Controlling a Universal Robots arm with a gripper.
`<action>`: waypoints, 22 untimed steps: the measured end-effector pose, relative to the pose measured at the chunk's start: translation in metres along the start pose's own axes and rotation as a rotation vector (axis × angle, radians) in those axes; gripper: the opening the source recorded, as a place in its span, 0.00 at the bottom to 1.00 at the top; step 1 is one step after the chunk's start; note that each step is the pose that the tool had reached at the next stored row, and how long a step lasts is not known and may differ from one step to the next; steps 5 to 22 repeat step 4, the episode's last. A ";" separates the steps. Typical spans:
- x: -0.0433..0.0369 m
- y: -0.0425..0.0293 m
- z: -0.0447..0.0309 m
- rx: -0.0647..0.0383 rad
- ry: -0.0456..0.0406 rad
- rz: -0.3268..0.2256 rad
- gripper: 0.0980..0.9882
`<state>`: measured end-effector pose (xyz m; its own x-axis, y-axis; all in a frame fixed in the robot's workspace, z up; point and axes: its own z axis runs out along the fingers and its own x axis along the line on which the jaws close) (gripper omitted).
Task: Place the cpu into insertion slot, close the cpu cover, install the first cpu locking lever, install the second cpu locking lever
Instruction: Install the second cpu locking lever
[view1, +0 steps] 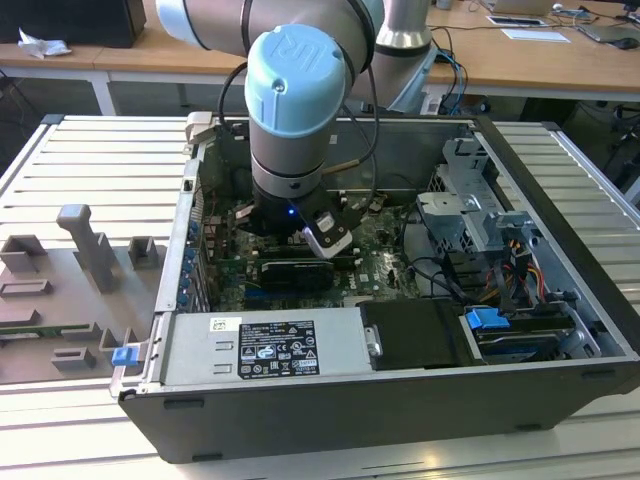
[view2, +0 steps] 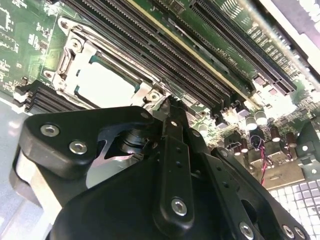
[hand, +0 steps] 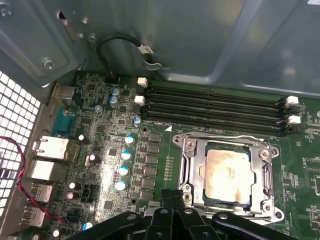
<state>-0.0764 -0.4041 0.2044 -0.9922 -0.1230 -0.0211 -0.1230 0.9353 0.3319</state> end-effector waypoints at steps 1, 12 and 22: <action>0.0000 0.0006 -0.0017 0.000 0.0000 0.000 0.01; -0.0001 0.0009 -0.0023 0.000 -0.0002 0.000 0.01; -0.0001 0.0009 -0.0023 0.000 -0.0002 0.000 0.01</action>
